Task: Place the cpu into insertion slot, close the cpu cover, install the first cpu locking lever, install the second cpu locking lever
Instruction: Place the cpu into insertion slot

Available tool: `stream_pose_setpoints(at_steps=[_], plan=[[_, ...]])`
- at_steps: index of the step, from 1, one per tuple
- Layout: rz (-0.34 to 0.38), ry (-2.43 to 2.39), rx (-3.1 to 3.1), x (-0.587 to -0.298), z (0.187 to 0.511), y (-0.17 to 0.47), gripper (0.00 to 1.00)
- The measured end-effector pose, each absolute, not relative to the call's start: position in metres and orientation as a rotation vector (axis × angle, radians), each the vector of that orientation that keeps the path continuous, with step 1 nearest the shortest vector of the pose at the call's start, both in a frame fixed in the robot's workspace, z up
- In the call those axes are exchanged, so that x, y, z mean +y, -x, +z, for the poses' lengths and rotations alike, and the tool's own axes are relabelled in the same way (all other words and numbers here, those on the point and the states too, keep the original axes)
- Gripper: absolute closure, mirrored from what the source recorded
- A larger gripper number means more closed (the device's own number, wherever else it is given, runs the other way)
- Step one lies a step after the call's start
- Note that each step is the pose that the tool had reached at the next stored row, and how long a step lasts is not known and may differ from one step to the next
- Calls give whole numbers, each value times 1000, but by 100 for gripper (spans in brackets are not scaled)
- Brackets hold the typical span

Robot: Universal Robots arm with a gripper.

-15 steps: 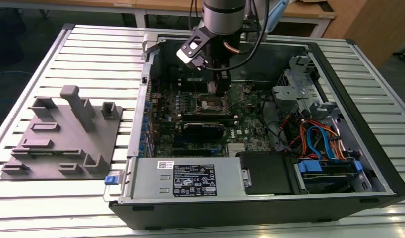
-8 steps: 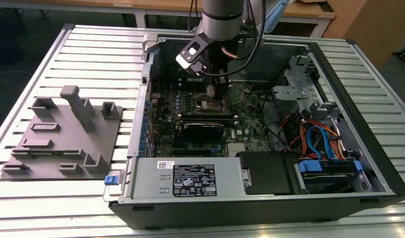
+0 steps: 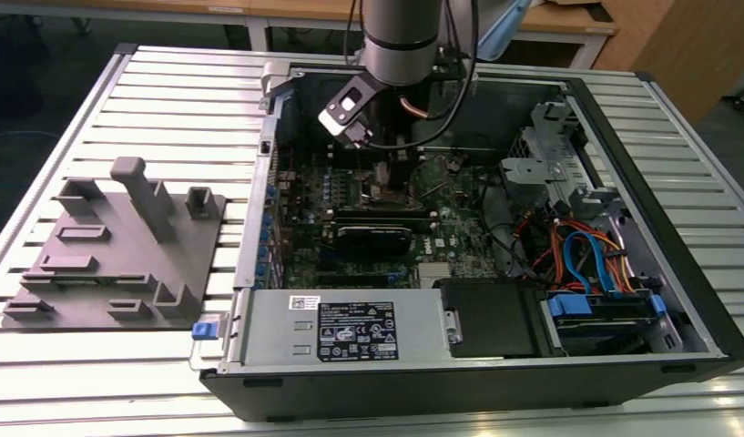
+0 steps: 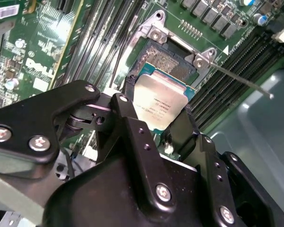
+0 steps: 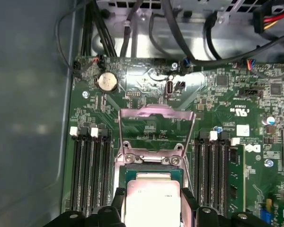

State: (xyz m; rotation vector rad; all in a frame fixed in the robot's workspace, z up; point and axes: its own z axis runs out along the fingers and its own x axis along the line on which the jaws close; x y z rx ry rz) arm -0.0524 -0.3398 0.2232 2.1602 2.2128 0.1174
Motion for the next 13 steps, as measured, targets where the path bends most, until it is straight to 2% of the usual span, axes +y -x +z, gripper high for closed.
stream_pose_setpoints(at_steps=[13], plan=[[112, -2160, 2212, -339, 213, 54, 46]])
